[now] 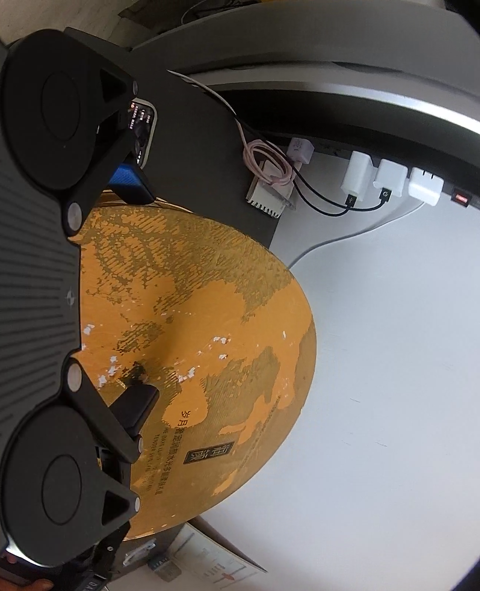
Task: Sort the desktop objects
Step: 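Lift the gold lid with both tools and carry it over the box, then lower the gold lid onto the box rim with both tools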
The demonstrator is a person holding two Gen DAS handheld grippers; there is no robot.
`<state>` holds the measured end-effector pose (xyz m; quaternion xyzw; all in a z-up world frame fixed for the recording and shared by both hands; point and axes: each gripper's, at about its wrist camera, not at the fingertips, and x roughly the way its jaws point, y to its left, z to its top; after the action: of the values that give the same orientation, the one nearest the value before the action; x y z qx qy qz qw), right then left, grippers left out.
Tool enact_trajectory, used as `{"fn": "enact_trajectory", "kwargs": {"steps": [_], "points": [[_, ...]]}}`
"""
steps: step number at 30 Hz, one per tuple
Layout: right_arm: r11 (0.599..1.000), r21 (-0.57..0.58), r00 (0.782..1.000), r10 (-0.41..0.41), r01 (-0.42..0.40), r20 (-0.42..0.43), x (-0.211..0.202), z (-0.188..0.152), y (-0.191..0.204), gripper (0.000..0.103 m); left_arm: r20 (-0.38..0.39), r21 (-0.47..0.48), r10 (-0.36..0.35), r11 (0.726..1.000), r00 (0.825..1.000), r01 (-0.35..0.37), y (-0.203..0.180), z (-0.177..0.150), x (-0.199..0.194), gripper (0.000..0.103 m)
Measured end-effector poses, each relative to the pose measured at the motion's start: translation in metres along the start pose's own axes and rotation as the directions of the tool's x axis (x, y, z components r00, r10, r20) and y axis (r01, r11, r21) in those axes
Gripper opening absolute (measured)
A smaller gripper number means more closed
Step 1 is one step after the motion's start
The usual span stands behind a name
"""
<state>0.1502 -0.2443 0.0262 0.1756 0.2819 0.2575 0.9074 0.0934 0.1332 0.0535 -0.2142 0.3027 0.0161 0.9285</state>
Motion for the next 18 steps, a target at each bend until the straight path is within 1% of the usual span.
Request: {"fn": "enact_trajectory", "kwargs": {"steps": [3,10,18], "points": [[0.999,0.034,1.000,-0.003,0.004,-0.023,0.011,0.005,-0.009,0.097,-0.009,0.008,0.014,1.000,1.000,-0.014,0.000,0.001,0.008,0.102],[0.996,0.085,0.998,0.000,0.005,-0.058,0.035,0.003,-0.021,0.097,-0.017,0.019,0.053,0.998,0.998,-0.053,0.003,0.004,0.022,0.102],[0.996,0.092,0.997,0.010,-0.002,-0.079,0.057,0.004,-0.019,0.097,-0.029,-0.007,0.079,0.997,0.996,-0.079,0.011,0.004,0.031,0.102]]}}
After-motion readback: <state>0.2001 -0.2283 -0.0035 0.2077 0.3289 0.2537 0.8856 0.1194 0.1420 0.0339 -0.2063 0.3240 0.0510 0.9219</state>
